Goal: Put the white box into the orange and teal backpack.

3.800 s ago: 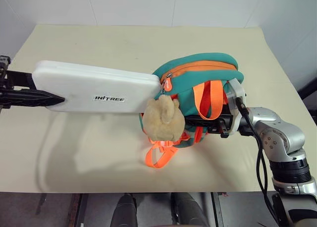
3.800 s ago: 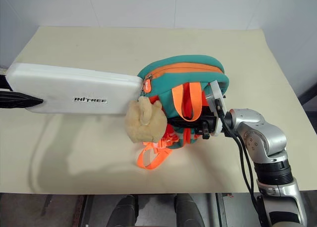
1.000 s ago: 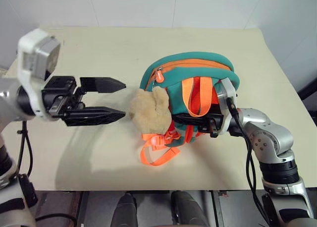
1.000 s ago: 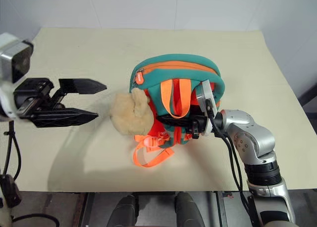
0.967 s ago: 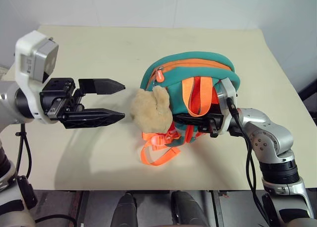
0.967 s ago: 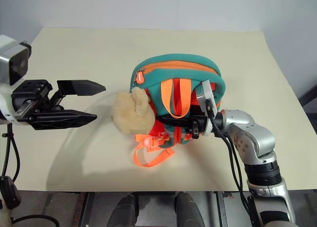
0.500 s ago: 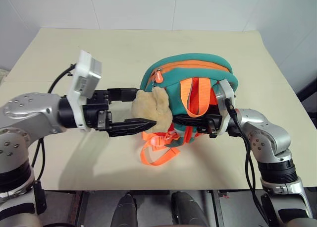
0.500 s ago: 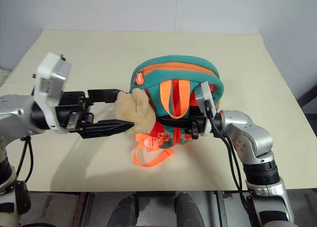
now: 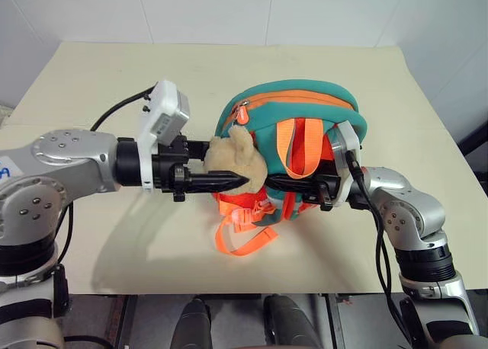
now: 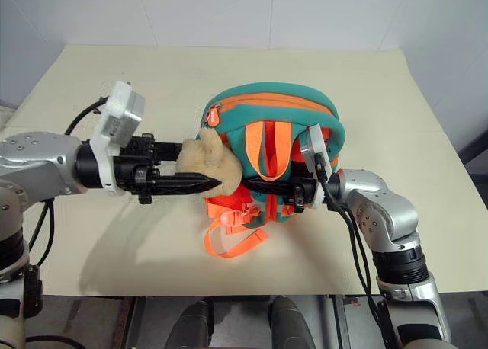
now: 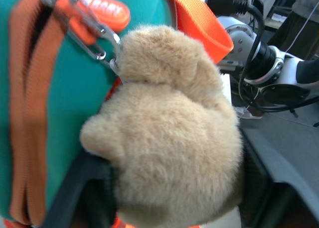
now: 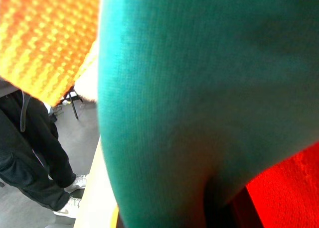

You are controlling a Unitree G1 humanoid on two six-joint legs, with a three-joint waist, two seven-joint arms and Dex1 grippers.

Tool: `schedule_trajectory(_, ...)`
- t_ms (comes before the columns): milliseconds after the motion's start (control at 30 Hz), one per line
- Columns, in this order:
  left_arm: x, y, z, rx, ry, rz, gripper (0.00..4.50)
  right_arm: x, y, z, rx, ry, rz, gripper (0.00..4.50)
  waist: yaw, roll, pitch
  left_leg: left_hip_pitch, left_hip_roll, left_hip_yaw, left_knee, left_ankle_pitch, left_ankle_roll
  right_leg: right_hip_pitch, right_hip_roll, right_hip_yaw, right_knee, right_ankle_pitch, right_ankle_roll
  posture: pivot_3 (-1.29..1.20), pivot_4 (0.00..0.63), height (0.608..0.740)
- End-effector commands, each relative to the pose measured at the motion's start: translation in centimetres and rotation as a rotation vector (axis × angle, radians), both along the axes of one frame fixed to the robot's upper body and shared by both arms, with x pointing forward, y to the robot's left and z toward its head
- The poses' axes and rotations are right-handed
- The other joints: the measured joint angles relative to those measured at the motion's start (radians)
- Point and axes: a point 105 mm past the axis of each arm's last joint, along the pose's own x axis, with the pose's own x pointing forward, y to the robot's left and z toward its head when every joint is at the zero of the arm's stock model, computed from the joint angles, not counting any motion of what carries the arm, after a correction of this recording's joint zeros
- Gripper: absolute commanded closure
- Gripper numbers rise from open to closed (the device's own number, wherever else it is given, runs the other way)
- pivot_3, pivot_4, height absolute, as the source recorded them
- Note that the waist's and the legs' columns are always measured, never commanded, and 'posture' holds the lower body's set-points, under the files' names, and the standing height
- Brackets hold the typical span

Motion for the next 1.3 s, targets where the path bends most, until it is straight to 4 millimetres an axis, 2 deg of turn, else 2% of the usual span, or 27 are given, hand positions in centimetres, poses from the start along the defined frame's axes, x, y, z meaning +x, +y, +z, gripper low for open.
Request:
schedule_trajectory(33, -0.9, 0.9, 1.7, -0.005, -0.045, -0.014, 2.38, -0.4, 0.0, 0.8, 0.020, -0.043, 0.005, 4.50, 0.000, 0.000, 0.000, 0.000, 0.000, 0.000, -0.001, 0.000, 0.000, 0.000, 0.000, 0.000, 0.000, 0.000, 0.000, 0.00, 0.150, 0.740)
schedule_trajectory(367, -0.7, 5.3, 3.7, 0.040, -0.040, 0.061, 2.38, -0.9, -0.4, 0.5, 0.052, -0.017, -0.001, 4.50, 0.000, 0.000, 0.000, 0.001, 0.000, 0.001, -0.006, 0.000, 0.000, -0.001, 0.000, 0.000, -0.001, -0.002, -0.002, 0.00, 0.150, 0.740)
schedule_trajectory(600, -0.1, 8.3, 2.9, 0.074, 0.043, 0.070, 2.38, -1.5, -0.4, 0.2, 0.065, -0.006, -0.016, 4.50, -0.002, 0.001, 0.000, 0.001, 0.000, 0.001, -0.010, 0.000, -0.001, -0.003, 0.000, -0.001, -0.002, -0.004, -0.003, 0.00, 0.150, 0.740)
schedule_trajectory(733, 0.9, 10.2, 1.1, 0.144, 0.116, 0.090, 2.38, -1.6, -0.4, 0.1, 0.066, -0.006, -0.021, 4.50, -0.002, 0.001, 0.000, 0.001, 0.000, 0.001, -0.011, 0.000, -0.001, -0.003, 0.000, -0.001, -0.002, -0.004, -0.004, 0.00, 0.150, 0.740)
schedule_trajectory(833, 1.4, 10.9, -0.5, 0.186, 0.179, 0.068, 2.38, -1.6, -0.4, 0.1, 0.067, -0.006, -0.024, 4.50, -0.002, 0.001, 0.000, 0.001, 0.001, 0.002, -0.012, 0.000, -0.001, -0.004, 0.000, -0.001, -0.002, -0.004, -0.004, 0.00, 0.150, 0.740)
schedule_trajectory(1033, 2.4, 11.7, -4.0, 0.262, 0.304, 0.018, 2.38, -1.5, -0.4, 0.1, 0.065, -0.004, -0.027, 4.50, -0.001, 0.001, 0.001, 0.001, 0.001, 0.002, -0.013, 0.000, -0.001, -0.004, 0.000, -0.001, -0.003, -0.005, -0.004, 0.00, 0.150, 0.740)
schedule_trajectory(1300, 5.7, 11.6, -8.1, 0.341, 0.358, 0.023, 2.38, -1.5, -0.3, 0.2, 0.063, -0.005, -0.033, 4.50, 0.001, 0.001, 0.001, 0.001, 0.001, 0.002, -0.012, 0.000, -0.001, -0.004, 0.000, -0.001, -0.002, -0.005, -0.004, 0.00, 0.150, 0.740)
